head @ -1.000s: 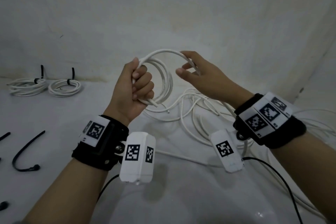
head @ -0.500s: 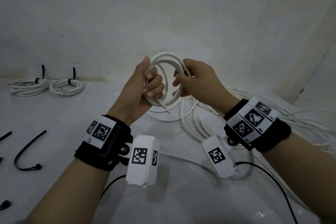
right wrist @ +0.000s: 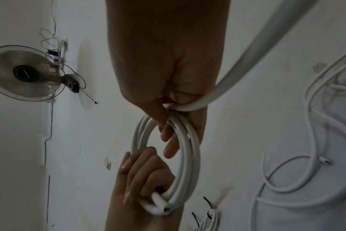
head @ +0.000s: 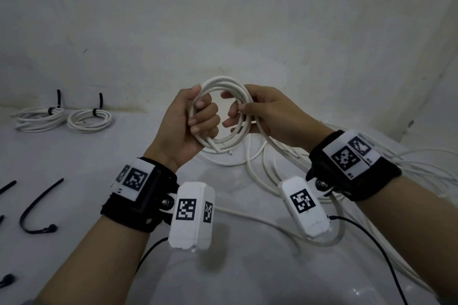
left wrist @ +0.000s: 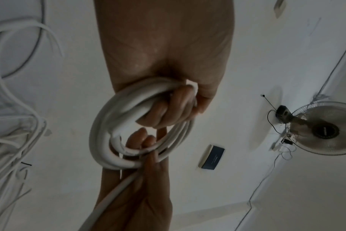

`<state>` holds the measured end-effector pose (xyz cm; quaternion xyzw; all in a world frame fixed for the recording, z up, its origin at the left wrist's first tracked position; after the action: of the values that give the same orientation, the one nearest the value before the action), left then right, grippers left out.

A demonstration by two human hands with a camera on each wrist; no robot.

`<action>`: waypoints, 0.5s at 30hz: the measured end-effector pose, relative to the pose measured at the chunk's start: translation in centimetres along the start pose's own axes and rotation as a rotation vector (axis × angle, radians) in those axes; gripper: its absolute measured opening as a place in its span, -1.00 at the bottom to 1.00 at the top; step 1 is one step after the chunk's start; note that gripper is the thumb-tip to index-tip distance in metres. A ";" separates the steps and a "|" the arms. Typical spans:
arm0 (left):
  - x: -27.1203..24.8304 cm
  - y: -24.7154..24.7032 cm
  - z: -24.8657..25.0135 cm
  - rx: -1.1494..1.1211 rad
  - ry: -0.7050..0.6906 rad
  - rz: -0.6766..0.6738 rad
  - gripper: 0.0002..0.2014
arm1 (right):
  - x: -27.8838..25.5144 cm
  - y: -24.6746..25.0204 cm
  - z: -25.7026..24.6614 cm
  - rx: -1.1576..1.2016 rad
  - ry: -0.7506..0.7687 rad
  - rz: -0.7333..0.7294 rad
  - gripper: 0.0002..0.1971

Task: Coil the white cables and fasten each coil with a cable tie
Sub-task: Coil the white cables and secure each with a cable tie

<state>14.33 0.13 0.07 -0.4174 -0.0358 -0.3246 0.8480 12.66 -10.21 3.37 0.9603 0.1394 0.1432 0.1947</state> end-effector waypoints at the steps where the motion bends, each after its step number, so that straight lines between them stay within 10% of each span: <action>1: 0.0 0.1 0.0 -0.004 0.002 0.011 -0.68 | 0.0 0.1 -0.1 0.011 0.024 0.006 -0.70; 15: -0.2 -0.8 -0.4 -0.064 0.032 -0.013 -0.54 | 0.1 0.8 -0.8 -0.015 0.130 0.185 -0.63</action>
<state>13.59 -0.45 0.27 -0.4387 -0.0146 -0.3378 0.8326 12.67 -10.60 4.47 0.9563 0.0612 0.2236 0.1784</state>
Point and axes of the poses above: each hand's wrist, its own x-axis towards the middle knuckle, its own y-axis out of the back of the hand, z = x × y, the point moved 8 cm from there along x, towards the middle knuckle, and after that the axes turned 7 degrees about -x, right-handed, at the moved point
